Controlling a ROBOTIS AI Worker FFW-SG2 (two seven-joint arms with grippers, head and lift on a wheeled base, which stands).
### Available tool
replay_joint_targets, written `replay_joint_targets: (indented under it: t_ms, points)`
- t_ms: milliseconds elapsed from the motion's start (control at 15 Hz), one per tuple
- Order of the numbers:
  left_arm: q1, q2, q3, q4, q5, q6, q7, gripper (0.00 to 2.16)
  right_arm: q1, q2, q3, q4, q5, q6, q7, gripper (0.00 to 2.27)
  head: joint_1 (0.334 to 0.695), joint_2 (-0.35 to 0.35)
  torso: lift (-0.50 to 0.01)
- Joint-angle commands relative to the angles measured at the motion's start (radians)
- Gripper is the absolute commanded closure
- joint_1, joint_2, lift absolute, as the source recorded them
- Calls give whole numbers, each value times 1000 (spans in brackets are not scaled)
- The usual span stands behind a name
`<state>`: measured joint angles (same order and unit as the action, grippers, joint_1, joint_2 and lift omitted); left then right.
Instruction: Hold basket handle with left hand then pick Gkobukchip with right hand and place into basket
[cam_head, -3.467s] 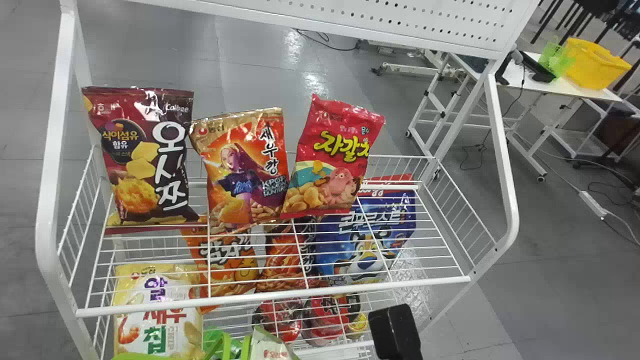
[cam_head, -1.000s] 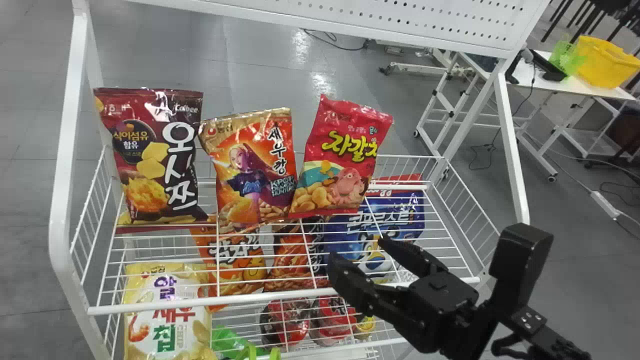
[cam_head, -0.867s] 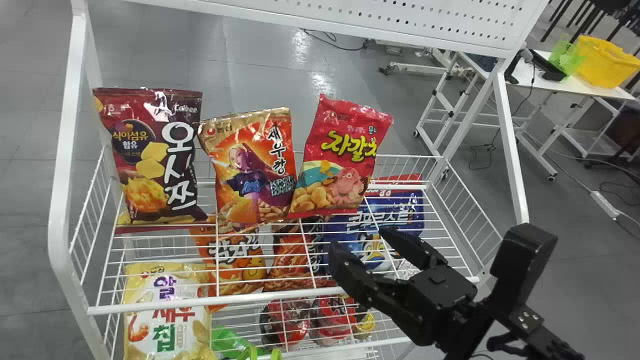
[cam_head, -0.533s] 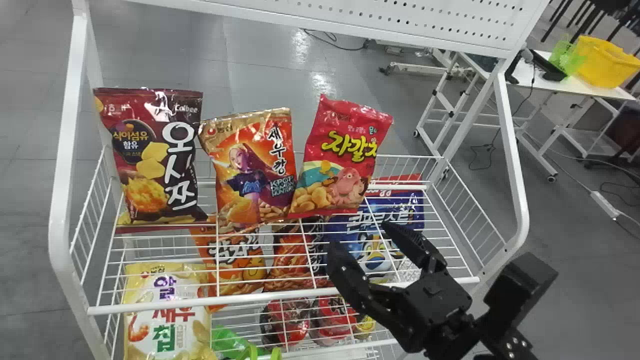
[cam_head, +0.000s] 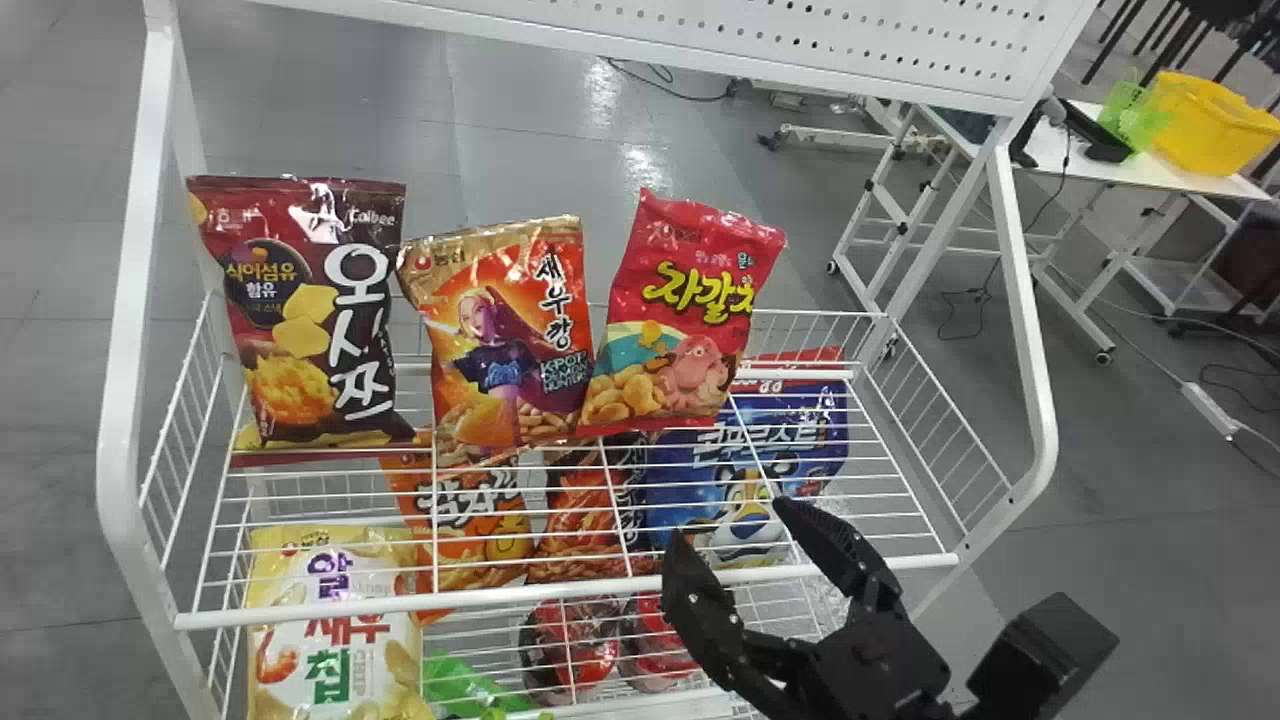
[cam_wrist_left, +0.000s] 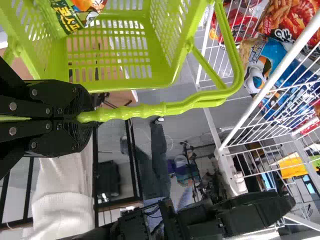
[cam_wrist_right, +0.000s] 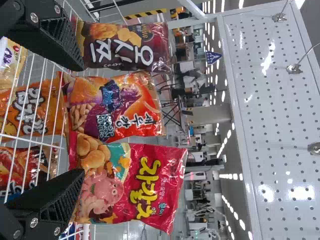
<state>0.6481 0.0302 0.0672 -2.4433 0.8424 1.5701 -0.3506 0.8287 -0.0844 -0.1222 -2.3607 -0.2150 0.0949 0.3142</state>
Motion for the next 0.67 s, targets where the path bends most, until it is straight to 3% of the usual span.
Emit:
replay_joint_targets:
  t_ms: [0,600]
  points:
    - [-2,-1,2,4,-2,1,-1,1727,15,0,-4,9,-1,-28,2,87,695,-350,-32]
    - [-10,-1,19,7,-2,1,-7,1727,15,0,15,-8,-1,-25,2,90,695,-350,-32]
